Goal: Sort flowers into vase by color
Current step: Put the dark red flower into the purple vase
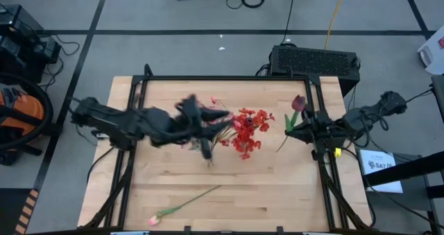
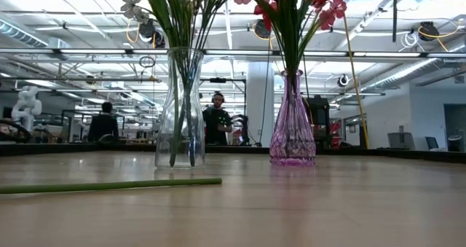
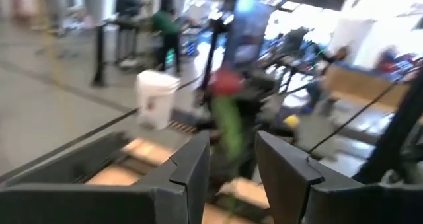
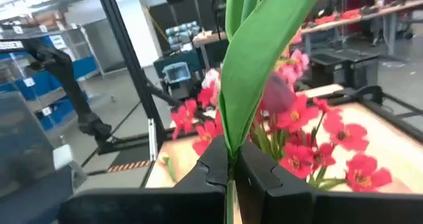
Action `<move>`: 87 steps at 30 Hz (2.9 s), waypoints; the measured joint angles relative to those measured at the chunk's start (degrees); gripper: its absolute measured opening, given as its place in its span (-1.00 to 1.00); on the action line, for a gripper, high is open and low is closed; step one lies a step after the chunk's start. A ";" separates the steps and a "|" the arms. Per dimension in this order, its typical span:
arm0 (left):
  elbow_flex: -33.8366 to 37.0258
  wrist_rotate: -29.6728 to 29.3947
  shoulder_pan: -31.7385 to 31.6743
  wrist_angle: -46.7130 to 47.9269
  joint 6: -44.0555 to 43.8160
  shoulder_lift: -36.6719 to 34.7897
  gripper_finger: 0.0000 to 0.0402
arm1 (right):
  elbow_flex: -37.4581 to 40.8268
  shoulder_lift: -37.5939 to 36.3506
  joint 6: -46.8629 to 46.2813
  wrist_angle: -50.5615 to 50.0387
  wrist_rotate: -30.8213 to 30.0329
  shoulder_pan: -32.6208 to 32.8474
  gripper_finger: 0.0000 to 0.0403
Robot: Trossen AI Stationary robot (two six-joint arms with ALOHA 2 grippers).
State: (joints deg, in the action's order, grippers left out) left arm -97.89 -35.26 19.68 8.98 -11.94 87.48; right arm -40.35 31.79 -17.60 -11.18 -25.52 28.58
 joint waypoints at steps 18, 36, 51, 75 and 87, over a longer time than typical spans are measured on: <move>21.06 -20.54 6.75 26.05 -23.43 -24.42 -0.36 | -0.65 17.58 -20.43 -6.52 -47.88 25.34 -1.00; 30.72 -20.07 6.72 25.98 -29.58 -29.63 -0.36 | 11.21 29.44 8.89 53.70 -32.56 12.24 -1.00; 30.73 -17.22 6.77 25.43 -29.93 -29.83 -0.36 | 30.47 28.18 32.88 99.30 -18.09 7.13 -1.00; 30.73 -17.68 6.66 24.44 -31.17 -29.81 -0.36 | 22.57 29.75 26.05 76.22 -14.60 -2.64 -1.00; 30.73 -17.93 6.65 24.47 -31.17 -29.81 -0.36 | 12.91 30.68 18.46 47.64 -14.95 -6.35 -1.00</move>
State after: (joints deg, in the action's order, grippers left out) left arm -67.16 -53.19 26.33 33.45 -43.11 57.67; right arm -27.44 62.47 0.86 36.46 -40.47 22.24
